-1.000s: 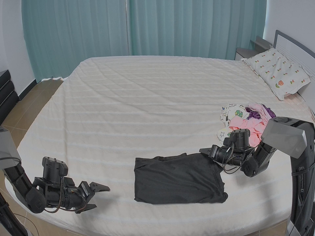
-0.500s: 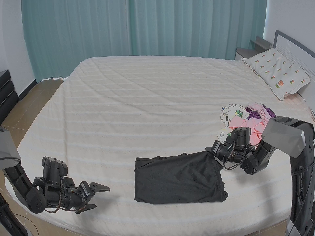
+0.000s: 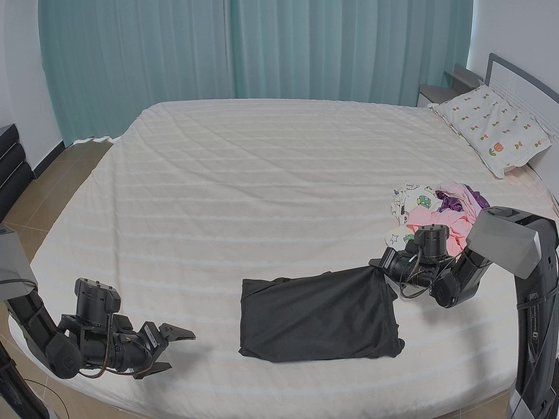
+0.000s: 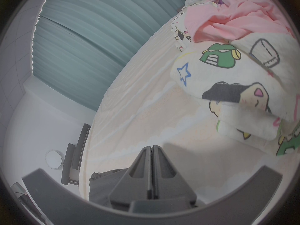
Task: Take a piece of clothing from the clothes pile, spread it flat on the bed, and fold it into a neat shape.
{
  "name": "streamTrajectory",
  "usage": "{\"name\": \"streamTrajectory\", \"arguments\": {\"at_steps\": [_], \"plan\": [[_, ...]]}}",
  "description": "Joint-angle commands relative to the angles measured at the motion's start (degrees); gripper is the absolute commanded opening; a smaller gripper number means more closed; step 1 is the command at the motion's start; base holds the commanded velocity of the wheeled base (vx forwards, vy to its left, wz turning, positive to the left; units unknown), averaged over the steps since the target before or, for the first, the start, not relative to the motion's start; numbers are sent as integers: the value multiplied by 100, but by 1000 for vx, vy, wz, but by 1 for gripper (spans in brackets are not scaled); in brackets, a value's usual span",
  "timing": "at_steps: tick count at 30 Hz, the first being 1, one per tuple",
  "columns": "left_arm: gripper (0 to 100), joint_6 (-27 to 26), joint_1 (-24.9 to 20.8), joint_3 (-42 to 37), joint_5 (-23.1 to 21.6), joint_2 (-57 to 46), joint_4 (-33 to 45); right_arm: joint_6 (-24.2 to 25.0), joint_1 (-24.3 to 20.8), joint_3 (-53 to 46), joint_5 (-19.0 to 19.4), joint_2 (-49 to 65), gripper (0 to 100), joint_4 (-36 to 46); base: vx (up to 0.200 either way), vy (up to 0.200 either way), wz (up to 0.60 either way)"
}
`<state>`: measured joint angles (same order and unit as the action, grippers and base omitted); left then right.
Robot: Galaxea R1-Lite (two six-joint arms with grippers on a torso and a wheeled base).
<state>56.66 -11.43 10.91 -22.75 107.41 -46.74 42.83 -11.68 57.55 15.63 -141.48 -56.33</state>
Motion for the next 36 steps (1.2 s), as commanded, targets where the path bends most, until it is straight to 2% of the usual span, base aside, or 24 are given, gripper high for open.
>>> {"name": "streamTrajectory", "arguments": {"at_steps": [1, 10, 11, 16, 21, 28, 31, 36], "plan": [[100, 3, 1, -1, -2, 8, -2, -2, -1, 28, 2, -55, 0, -1, 0, 0, 0], [100, 3, 1, -1, -2, 8, -2, -2, 43, -16, 46, -99, 0, -18, 0, 0, 0], [100, 3, 1, -1, -2, 8, -2, -2, 43, -42, 37, -81, 100, -62, 0, 0, 0], [100, 3, 1, 8, -2, 17, -2, -20, 140, -341, 19, 332, 100, -71, 0, 0, 0], [100, 3, -8, 8, -2, 17, -2, -143, 227, -1264, 81, 1026, 100, -97, 0, 0, 0], [100, 3, -8, 8, -2, 17, -2, -723, 166, -2617, 90, 1325, 100, -326, 0, 0, 0], [100, 3, -8, 8, -2, 17, -2, -899, -63, -3417, 98, 1519, 100, -501, 0, 0, 0], [100, -6, -8, 8, -2, 17, -2, -899, -361, -3953, 125, 1536, 100, -730, 0, 0, 0]]}}
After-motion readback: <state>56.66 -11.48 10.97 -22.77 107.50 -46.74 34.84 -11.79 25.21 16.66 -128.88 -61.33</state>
